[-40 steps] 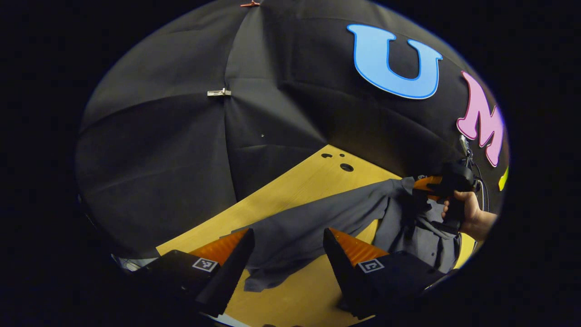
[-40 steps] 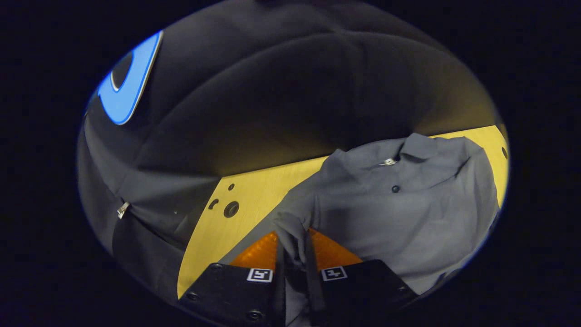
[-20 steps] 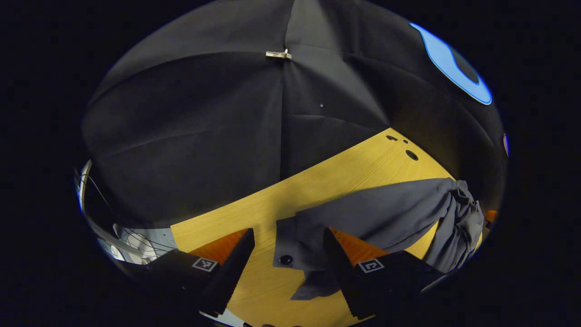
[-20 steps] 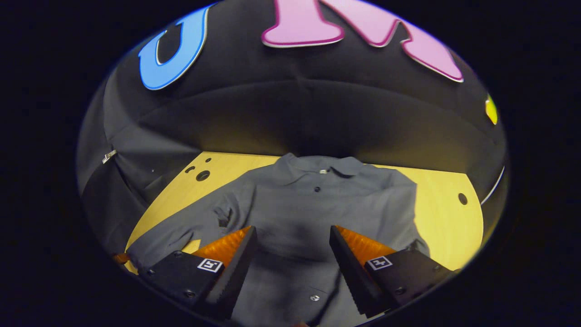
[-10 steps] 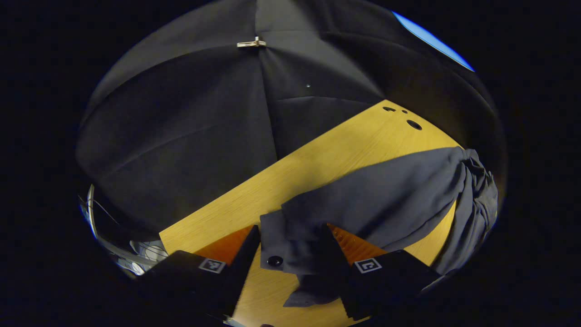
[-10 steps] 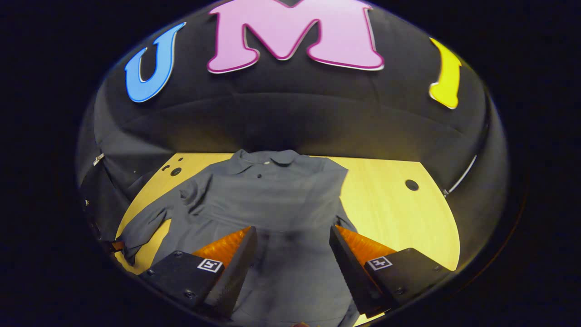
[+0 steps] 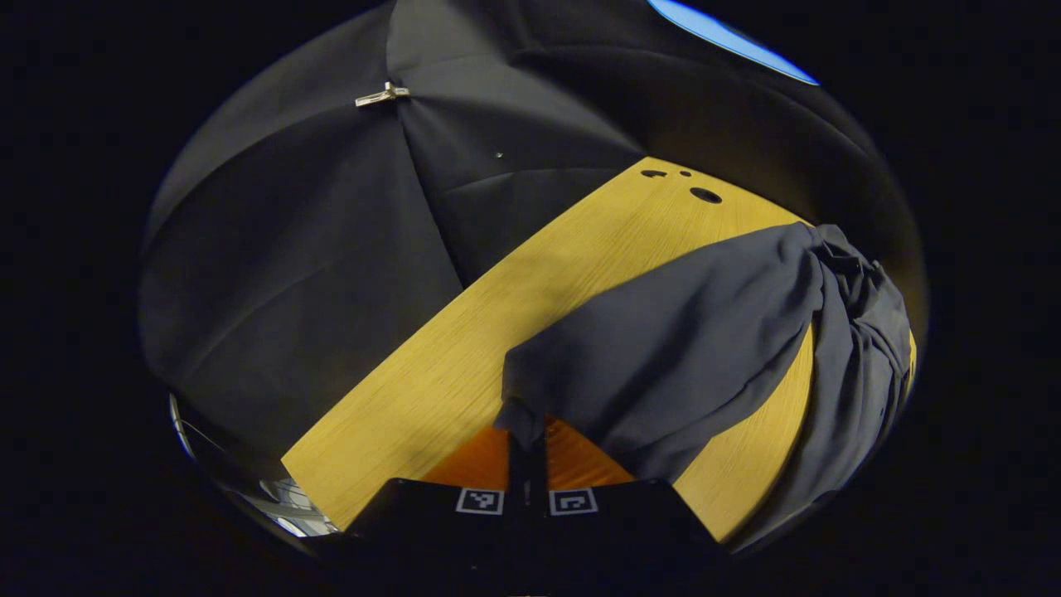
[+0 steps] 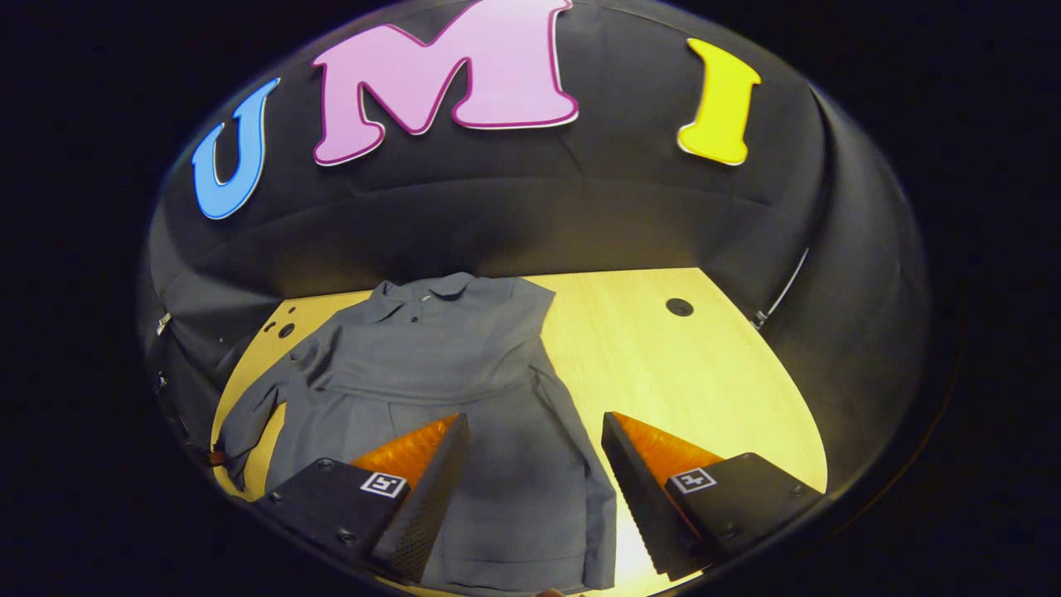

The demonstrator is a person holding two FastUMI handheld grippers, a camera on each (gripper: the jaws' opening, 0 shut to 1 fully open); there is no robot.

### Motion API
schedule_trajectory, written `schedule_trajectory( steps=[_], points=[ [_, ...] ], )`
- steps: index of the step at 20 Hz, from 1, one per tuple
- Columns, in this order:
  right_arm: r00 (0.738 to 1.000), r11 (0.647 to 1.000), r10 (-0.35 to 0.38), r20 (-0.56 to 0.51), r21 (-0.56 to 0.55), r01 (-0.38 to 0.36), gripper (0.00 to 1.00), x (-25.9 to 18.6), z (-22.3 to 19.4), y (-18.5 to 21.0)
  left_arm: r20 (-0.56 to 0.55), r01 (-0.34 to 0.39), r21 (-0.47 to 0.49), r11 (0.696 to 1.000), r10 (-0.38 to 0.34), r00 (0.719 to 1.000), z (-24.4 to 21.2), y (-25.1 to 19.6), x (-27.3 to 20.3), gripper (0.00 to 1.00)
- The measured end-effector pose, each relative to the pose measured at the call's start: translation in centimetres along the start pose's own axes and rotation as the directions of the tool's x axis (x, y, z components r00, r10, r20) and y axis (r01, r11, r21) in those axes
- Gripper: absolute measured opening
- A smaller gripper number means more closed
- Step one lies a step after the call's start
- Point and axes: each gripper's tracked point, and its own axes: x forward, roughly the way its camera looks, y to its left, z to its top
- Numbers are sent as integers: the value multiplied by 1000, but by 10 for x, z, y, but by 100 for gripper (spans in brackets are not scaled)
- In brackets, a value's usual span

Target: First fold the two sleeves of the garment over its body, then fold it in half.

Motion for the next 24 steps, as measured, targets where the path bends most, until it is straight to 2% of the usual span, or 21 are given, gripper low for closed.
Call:
schedule_trajectory(
  steps=[3, 6, 11, 20, 24],
  points=[
    [1000, 999, -24, 0, 35, 24, 99, -10, -3, -14, 19, 42, -16, 999, -42, 999, 17, -12, -8, 5],
    [999, 998, -48, 25, 47, 47, 99, -22, 0, -33, 81, 100, -24, 995, -98, 992, 53, -37, -23, 5],
    [997, 993, -74, 38, 90, 71, 99, -35, -4, -57, 187, 208, -25, 978, -200, 962, 126, -93, -54, 5],
    [996, 991, -87, 30, 107, 83, 99, -35, -17, -94, 279, 333, 85, 939, -344, 897, 200, -215, -87, 5],
    [997, 993, -76, 31, 96, 72, 99, -30, -21, -101, 289, 380, 186, 906, -420, 860, 219, -282, -104, 5]
  ],
)
